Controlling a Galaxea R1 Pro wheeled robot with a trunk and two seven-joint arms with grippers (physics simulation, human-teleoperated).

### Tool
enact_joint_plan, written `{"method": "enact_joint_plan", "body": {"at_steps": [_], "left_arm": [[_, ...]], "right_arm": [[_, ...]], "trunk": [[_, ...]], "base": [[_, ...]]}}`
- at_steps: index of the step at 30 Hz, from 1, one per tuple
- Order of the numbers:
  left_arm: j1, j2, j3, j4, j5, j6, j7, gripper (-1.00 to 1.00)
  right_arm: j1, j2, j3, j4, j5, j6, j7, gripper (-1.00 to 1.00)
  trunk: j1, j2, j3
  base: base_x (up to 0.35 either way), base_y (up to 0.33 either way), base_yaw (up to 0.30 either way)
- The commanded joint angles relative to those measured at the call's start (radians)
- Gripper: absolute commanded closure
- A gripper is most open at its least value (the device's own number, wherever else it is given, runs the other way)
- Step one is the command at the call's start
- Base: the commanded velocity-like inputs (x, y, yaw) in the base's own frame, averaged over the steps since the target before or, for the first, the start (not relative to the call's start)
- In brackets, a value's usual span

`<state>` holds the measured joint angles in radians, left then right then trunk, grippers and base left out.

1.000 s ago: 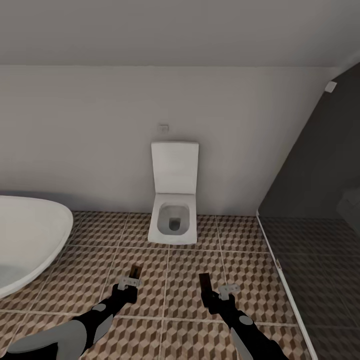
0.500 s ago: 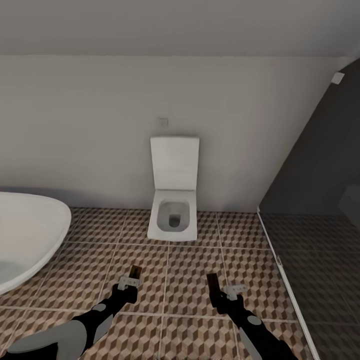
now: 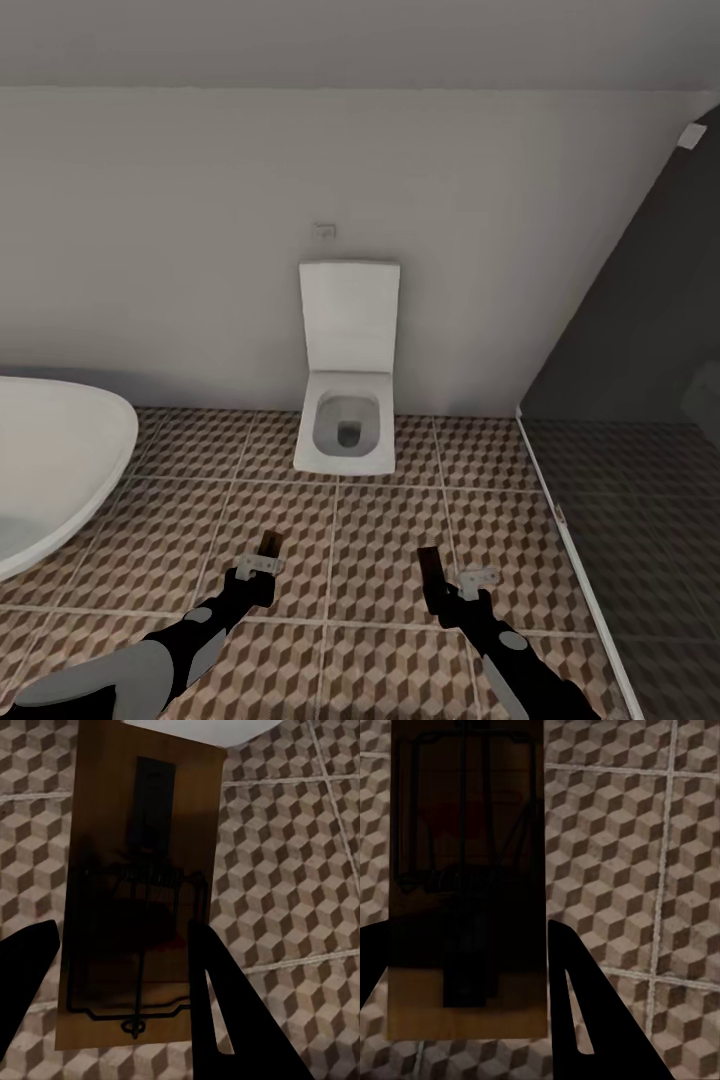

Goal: Take the four mousetraps from the cabinet in the bathroom and place them on the bathroom floor. Make sure all four end up on the same floor surface, and ensure that at least two of them are either under or directly next to the same bathroom sink.

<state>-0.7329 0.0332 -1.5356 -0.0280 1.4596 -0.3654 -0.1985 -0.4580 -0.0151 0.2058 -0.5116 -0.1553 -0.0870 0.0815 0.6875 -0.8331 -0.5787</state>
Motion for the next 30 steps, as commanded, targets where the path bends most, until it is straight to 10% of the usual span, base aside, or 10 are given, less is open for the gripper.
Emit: {"method": "enact_joint_plan", "body": {"at_steps": [1,30], "left_arm": [[0.0,0.001,-0.006,-0.001,0.01,-0.001,-0.002,1.0],[0.0,0.001,-0.006,-0.001,0.01,-0.001,-0.004,1.0]], "right_arm": [[-0.001,-0.003,0.006,0.001,-0.013,-0.003,0.002,1.0],[-0.001,-0.008,0.006,-0.004,-0.013,-0.003,0.001,1.0]], "trunk": [[0.004,-0.008,-0.006],[0.115,-0.211,-0.142]], "base": [[0.0,0.0,0.0],[0.0,0.0,0.0]]}}
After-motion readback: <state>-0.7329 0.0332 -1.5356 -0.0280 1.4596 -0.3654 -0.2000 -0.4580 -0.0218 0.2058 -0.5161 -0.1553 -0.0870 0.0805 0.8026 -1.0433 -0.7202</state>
